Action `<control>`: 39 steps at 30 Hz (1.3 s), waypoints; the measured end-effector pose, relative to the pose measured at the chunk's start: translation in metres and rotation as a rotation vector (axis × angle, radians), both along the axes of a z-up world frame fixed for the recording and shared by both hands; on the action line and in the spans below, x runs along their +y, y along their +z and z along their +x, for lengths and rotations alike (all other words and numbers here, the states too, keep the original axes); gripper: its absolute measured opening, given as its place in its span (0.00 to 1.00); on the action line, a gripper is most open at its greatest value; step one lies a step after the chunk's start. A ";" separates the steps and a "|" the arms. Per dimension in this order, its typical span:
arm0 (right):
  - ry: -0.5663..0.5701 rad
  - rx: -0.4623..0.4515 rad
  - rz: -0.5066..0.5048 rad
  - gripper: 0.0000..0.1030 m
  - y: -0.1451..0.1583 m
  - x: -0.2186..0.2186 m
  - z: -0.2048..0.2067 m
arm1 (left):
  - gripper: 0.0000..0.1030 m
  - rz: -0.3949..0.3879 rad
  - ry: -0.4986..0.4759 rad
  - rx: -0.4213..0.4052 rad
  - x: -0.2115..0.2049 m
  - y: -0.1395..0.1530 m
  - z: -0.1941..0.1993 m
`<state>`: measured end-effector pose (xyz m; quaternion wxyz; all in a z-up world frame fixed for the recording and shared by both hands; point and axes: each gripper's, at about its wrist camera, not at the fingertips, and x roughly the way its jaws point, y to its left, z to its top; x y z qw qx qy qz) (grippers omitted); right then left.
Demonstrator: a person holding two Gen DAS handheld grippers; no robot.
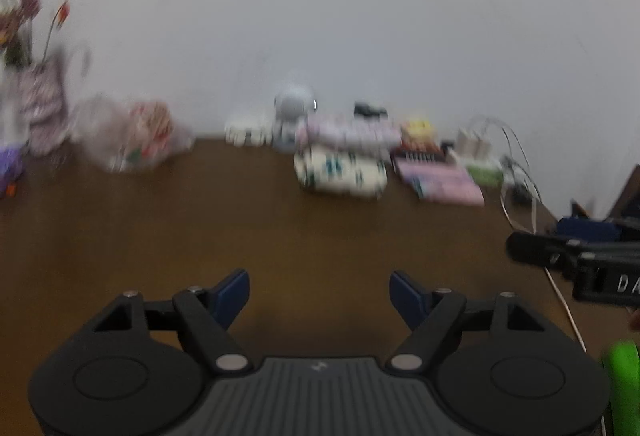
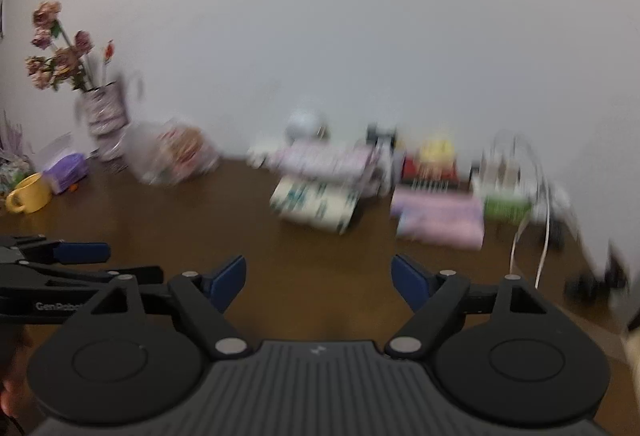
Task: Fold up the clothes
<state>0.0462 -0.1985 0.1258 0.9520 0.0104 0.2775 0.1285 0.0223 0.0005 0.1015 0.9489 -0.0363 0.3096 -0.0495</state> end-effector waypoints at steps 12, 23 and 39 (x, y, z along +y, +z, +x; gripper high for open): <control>-0.153 0.100 -0.017 1.00 -0.098 0.023 -0.084 | 0.78 0.052 0.090 0.072 0.015 -0.083 -0.042; -0.260 0.144 -0.100 1.00 -0.130 0.034 -0.064 | 1.00 0.122 0.013 0.077 0.002 -0.101 -0.028; -0.285 0.135 -0.095 1.00 -0.131 0.033 -0.060 | 1.00 0.116 0.055 0.066 0.002 -0.102 -0.024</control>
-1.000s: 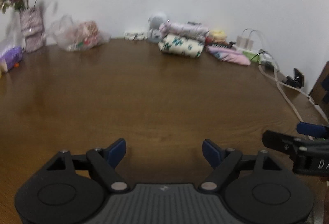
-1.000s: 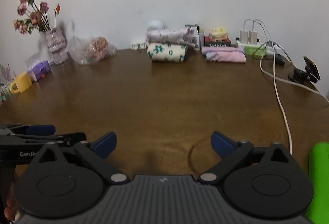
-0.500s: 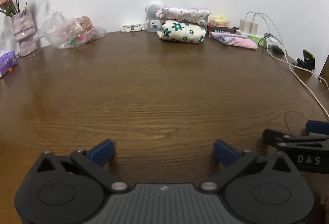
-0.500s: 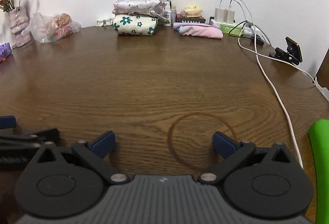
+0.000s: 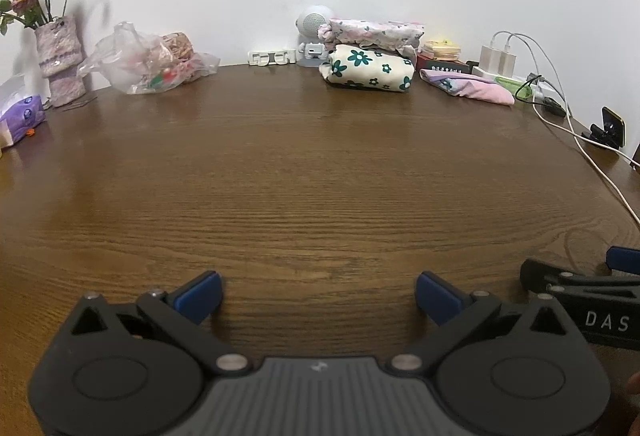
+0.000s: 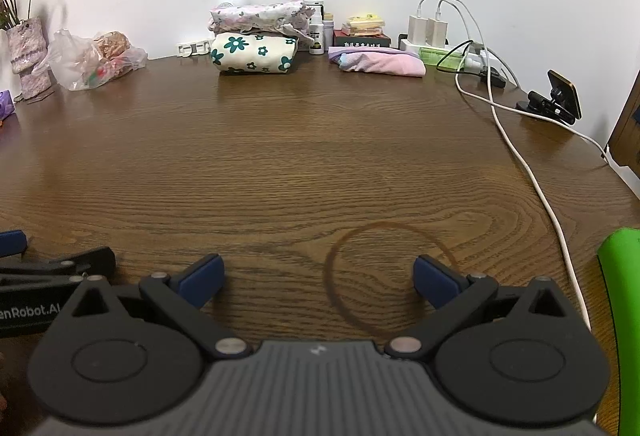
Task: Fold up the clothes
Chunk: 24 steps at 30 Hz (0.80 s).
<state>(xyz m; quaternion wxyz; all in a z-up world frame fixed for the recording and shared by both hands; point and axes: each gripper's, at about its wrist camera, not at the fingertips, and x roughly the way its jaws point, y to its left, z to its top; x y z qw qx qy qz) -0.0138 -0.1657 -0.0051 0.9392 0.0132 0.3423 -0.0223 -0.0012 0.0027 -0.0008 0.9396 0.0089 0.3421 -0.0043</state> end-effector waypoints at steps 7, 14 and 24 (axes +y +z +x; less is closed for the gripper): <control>0.024 -0.001 0.001 1.00 0.000 0.000 0.001 | 1.00 -0.001 0.022 -0.001 -0.001 0.000 0.004; 0.036 -0.001 0.002 1.00 0.000 0.000 0.003 | 1.00 -0.001 0.025 -0.001 0.000 0.000 0.005; 0.042 -0.002 0.000 1.00 0.001 0.001 0.003 | 1.00 0.000 0.030 0.000 0.002 0.000 0.005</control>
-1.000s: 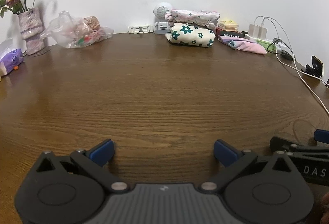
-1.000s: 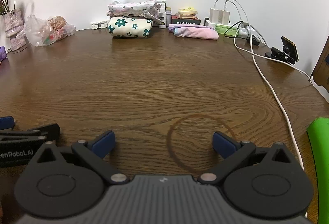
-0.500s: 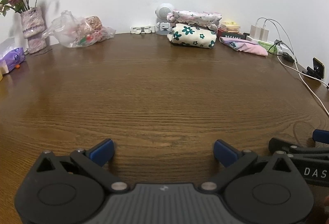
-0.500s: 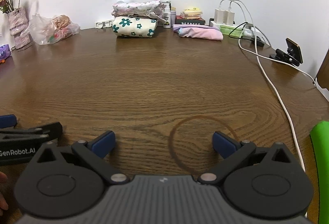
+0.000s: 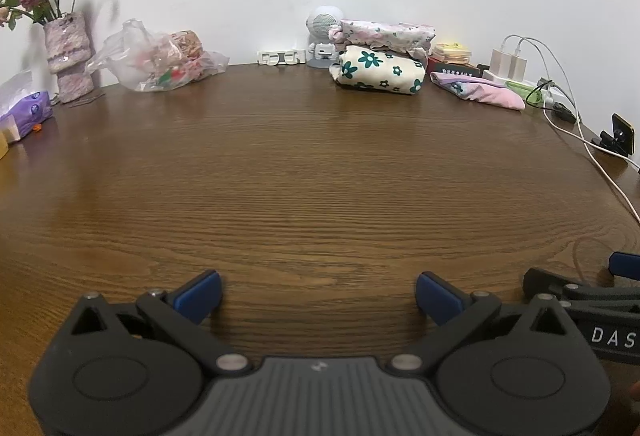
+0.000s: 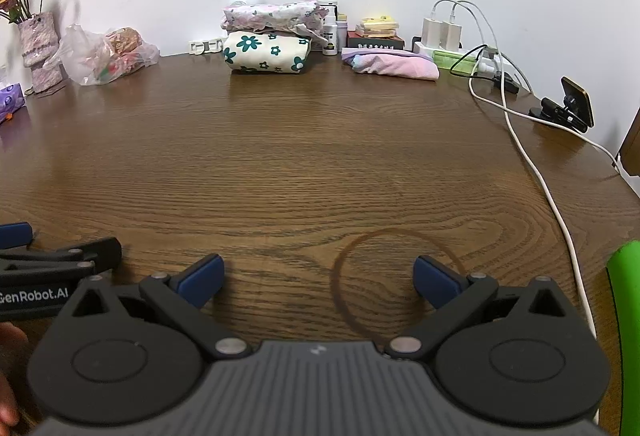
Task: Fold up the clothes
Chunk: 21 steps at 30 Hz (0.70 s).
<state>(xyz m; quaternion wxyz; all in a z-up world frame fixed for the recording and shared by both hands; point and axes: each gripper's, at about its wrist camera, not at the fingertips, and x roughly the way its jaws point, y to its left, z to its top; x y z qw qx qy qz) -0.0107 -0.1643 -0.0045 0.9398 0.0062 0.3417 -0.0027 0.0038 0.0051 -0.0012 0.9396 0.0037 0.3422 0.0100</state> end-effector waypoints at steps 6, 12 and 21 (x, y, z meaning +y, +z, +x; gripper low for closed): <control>0.000 0.000 0.000 1.00 0.000 0.000 0.000 | 1.00 0.000 -0.002 -0.001 0.001 0.000 0.000; -0.005 0.000 0.002 1.00 0.000 0.001 -0.001 | 1.00 0.000 -0.004 -0.001 0.001 0.000 0.000; -0.004 0.000 0.001 1.00 0.000 0.000 -0.001 | 1.00 0.000 0.000 -0.001 0.000 0.000 -0.001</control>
